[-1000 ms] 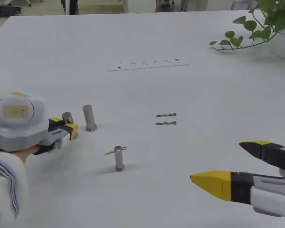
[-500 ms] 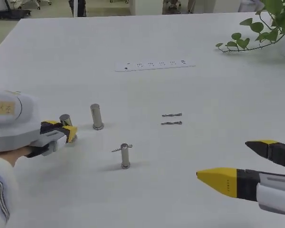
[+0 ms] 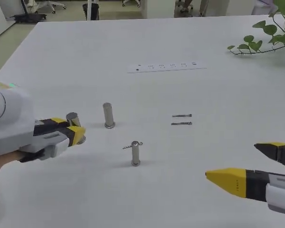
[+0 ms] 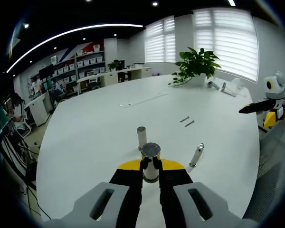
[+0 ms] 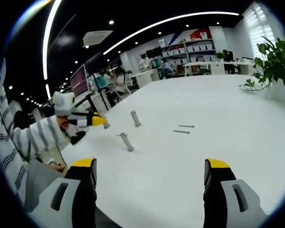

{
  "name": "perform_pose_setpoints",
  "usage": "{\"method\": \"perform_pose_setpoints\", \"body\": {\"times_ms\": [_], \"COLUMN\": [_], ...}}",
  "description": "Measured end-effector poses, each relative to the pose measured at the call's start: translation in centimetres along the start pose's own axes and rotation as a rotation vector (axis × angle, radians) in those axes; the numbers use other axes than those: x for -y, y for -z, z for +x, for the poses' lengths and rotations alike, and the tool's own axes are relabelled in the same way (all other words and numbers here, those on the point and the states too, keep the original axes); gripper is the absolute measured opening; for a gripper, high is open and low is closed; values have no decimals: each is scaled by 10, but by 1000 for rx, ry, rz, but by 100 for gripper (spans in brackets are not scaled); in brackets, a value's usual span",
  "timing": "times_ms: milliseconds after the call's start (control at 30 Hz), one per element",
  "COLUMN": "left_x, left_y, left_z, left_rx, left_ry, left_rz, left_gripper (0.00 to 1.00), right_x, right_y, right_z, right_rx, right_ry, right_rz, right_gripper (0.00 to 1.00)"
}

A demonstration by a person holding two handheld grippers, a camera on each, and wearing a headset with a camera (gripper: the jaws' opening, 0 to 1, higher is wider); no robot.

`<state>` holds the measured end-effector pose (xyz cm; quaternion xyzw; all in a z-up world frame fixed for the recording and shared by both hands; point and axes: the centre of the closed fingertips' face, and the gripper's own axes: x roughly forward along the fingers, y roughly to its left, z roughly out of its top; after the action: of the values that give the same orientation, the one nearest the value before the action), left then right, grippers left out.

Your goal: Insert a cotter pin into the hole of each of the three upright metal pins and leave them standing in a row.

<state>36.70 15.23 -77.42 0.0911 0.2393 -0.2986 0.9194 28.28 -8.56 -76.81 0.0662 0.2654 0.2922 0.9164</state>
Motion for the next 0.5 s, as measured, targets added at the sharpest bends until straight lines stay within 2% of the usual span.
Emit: {"method": "perform_pose_setpoints", "body": {"times_ms": [167,333,400,500], "left_x": [27,54,63,74], "left_y": [-5,-5,-5,-4], "left_z": [-9,-12,-11,-9], "left_rx": [2,-2,4,2], "left_ry": [62,121,141,160], "left_rz": [27,34,27,55], "left_gripper": [10,10,10,10], "right_x": [0,3,4,5], "right_y": [0,1,1,3], "right_z": [-2,-7,-8,-9], "right_rx": [6,19,20,22], "right_ry": [-1,6,11,14], "right_rz": [0,10,14,21], "right_gripper": [95,95,95,95]}}
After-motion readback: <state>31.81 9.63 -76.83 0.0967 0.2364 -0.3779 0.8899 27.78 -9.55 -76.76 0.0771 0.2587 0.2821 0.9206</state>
